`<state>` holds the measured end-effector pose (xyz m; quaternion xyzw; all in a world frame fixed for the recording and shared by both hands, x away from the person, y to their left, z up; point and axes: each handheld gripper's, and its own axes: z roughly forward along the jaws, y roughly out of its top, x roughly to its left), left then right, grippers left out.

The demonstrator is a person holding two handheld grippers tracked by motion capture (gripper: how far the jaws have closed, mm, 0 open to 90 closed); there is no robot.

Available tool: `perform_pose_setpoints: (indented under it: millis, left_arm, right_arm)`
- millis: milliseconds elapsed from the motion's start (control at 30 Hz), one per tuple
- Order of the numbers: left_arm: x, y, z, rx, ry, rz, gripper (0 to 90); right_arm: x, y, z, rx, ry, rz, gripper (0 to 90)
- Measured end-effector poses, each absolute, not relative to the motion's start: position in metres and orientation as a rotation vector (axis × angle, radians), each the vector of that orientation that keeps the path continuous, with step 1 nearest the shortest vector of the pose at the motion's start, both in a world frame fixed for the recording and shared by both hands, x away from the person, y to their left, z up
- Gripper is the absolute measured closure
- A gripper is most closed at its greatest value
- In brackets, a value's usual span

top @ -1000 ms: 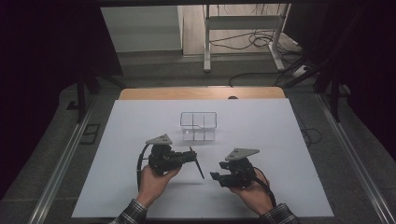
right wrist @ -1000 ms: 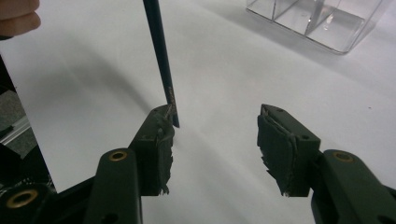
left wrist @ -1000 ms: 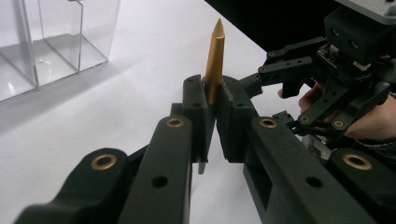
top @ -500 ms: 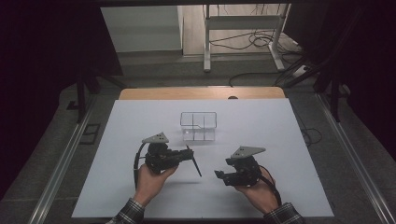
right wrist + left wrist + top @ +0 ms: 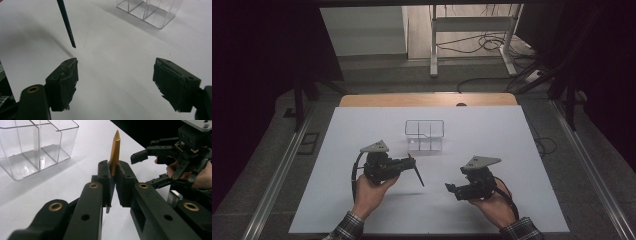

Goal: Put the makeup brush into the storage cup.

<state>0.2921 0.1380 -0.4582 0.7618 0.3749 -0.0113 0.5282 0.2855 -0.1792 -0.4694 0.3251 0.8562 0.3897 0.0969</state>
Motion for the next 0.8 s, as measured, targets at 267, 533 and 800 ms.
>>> perform_pose_setpoints:
  millis: [267,533,800]
  left_arm:
    - [0.292,0.140,-0.457,1.826,0.900,-0.005,83.2]
    - [0.292,0.143,-0.455,1.821,0.904,0.014,83.2]
    - [0.294,0.148,-0.452,1.811,0.912,0.035,83.2]
  right_arm:
    - [0.284,-0.185,-0.468,0.943,2.530,1.139,13.6]
    - [0.282,-0.189,-0.468,0.936,2.524,1.114,11.2]
    - [0.279,-0.199,-0.465,0.944,2.512,1.100,9.0]
